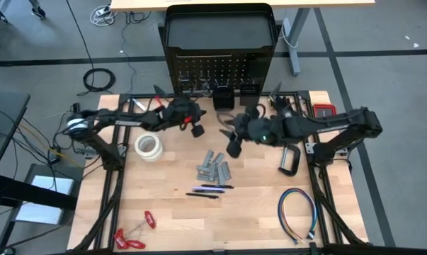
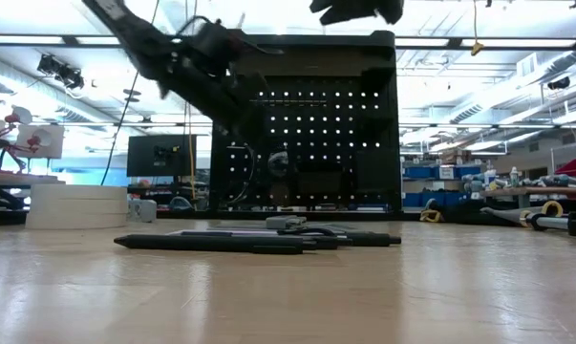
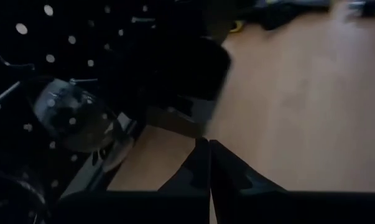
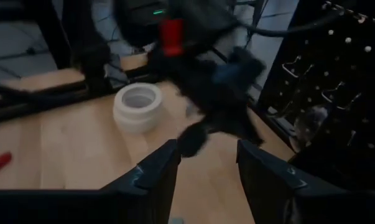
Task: Hang tools onto peg board
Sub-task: Hang the black safety glasses on the peg board
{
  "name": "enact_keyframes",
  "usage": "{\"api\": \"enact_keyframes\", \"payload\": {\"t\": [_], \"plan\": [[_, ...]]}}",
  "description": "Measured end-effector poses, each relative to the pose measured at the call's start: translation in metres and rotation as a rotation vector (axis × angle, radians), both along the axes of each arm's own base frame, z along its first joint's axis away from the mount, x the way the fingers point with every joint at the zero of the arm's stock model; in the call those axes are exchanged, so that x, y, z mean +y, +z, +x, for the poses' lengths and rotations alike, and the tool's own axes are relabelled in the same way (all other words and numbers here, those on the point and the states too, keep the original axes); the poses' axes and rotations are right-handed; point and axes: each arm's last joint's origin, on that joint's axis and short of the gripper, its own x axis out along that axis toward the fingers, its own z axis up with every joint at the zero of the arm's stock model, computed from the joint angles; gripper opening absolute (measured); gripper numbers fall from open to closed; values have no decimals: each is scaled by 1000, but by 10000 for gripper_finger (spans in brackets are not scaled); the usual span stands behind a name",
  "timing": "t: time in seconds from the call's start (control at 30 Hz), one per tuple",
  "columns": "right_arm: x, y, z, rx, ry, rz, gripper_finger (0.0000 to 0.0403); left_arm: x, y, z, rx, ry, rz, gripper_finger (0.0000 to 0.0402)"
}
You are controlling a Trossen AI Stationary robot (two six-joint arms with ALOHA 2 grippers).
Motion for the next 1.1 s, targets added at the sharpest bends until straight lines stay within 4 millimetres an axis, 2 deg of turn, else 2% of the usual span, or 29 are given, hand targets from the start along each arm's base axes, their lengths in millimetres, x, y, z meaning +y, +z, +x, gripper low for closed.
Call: {"api": "enact_keyframes", "payload": {"t": [0.2,0.37,0.67,1.1], "plan": [[21,-5,-8,68,-3,-68,172,35,-10,27,25,90,6,3],[28,-9,-14,127,14,-68,172,58,-12,35,8,174,-1,3],[30,-14,-18,174,9,-59,170,78,-3,27,-46,271,25,3],[30,-14,-18,160,-3,-38,170,90,1,23,-108,316,51,3]]}}
